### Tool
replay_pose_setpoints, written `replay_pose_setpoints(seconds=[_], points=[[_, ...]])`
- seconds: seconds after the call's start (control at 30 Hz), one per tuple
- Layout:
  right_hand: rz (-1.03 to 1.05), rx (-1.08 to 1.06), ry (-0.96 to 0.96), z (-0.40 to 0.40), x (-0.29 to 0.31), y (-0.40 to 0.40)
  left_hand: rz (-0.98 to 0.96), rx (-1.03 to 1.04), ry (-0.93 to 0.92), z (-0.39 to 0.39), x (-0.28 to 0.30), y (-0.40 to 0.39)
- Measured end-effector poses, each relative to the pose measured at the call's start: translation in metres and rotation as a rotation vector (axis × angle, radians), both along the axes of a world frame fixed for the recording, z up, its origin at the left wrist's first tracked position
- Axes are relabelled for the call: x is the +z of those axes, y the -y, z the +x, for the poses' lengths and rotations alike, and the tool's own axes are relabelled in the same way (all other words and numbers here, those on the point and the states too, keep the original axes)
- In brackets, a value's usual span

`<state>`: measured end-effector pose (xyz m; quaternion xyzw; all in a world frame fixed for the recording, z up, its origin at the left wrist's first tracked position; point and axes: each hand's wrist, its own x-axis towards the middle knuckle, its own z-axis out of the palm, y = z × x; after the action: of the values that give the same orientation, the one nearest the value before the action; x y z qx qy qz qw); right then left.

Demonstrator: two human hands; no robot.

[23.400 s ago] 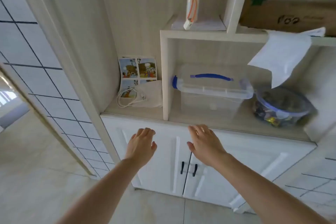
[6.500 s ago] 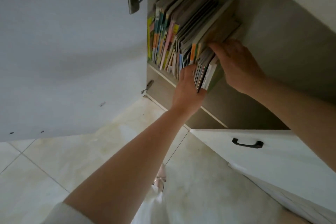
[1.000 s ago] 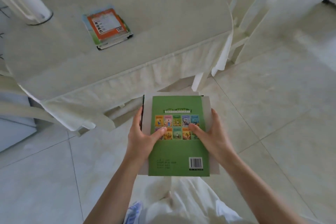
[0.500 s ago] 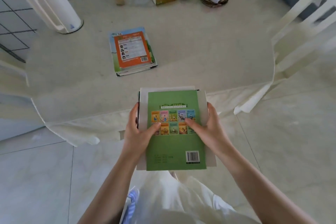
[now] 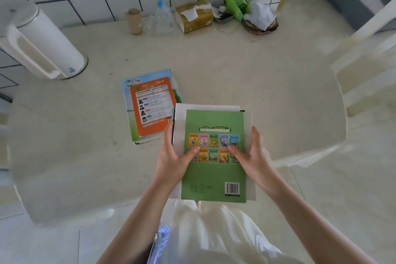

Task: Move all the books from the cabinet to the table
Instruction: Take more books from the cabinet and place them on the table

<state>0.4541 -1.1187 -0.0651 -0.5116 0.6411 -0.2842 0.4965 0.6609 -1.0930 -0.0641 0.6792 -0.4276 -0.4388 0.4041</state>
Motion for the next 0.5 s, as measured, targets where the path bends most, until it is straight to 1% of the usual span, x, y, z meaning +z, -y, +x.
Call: replay_pose_setpoints(seconds=[0.07, 0.23, 0.4, 0.5], points=[[-0.029, 0.038, -0.083, -0.001, -0.003, 0.014, 0.012, -0.024, 0.055, -0.004, -0.005, 0.017], [-0.101, 0.130, -0.234, -0.014, -0.012, 0.053, 0.080, -0.052, 0.090, -0.021, -0.016, 0.054], [-0.156, 0.148, -0.220, -0.041, -0.018, 0.090, 0.079, 0.016, 0.032, -0.041, -0.017, 0.086], [-0.127, 0.094, -0.128, -0.057, -0.019, 0.119, 0.065, 0.042, 0.029, -0.052, -0.019, 0.103]])
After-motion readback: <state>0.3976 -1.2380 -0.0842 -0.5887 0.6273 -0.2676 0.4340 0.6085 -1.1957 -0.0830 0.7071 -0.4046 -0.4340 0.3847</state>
